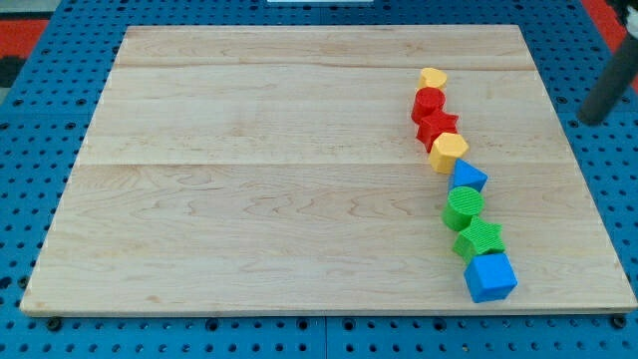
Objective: Touch the red blocks and yellow heart
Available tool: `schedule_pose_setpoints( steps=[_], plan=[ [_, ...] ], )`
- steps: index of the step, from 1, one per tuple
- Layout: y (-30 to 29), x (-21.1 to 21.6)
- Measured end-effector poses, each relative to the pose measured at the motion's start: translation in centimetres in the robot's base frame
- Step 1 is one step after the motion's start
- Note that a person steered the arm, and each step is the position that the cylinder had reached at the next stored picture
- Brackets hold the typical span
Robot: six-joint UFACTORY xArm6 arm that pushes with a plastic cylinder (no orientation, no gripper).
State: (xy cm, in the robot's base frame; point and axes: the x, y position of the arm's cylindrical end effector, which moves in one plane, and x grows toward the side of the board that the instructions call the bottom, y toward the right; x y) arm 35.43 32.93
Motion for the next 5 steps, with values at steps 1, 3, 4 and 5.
schedule_pose_setpoints(
  steps=[1,3,4,5],
  plan=[
    [-4.2,-5.8],
    [-20.8,-4.9],
    [-21.0,-7.1],
    [-27.0,-7.2]
  ],
)
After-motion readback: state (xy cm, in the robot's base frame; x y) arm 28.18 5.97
